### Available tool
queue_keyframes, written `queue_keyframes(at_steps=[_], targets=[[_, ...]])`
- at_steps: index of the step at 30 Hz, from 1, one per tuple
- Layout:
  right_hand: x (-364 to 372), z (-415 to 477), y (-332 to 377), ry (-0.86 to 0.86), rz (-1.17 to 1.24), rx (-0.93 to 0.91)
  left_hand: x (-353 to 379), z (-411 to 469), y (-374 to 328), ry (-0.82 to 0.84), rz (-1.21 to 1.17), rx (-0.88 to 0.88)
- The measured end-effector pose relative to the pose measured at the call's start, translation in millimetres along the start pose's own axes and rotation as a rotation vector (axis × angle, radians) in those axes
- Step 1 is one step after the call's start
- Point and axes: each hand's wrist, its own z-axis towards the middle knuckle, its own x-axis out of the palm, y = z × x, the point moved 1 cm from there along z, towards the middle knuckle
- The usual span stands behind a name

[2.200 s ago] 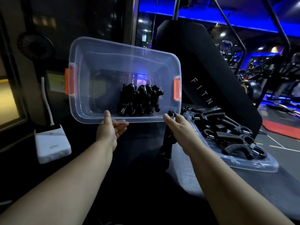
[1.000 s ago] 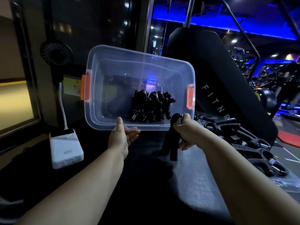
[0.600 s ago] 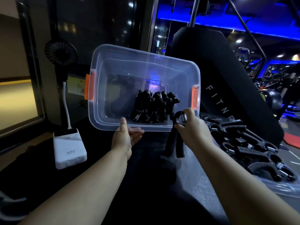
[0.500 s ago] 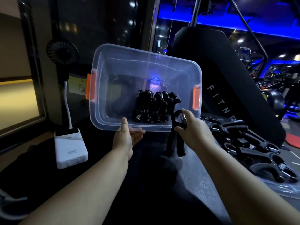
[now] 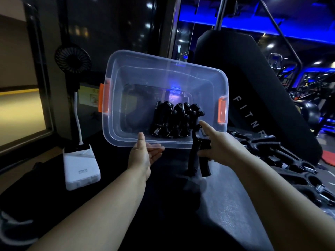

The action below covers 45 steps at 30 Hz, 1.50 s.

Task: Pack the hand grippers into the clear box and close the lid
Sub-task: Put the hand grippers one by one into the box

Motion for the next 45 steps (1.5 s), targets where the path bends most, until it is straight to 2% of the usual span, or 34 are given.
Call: queue_keyframes(at_steps=[5,11,15,22,30,45], targets=[[-1.8,2.8,1.0,-0.023,0.021,-0.011,-0.3,-1.5,0.2,0.016,-0.005,0.01],[-17.7,21.5,12.8,-0.259,0.413,-0.004,1.0,-0.6,-0.1,0.04,-0.025,0.008],[-20.4,43.8,28.4,-0.344,0.445,0.024,-2.8,3.3,1.1,0.077,-0.026,0.002],[9.1,91.3,58.1,-0.192,0.269,0.026,-1.0,9.3,3.7,0.11,-0.058,-0.036],[37.1,130.2,86.6,-0.123,0.188,-0.058,0.1,12.3,6.1,0.111,-0.054,-0.025],[70.0,172.5,106.2,-0.063,0.108,-0.024,1.1,11.0,5.6,0.06,-0.036,-0.052]])
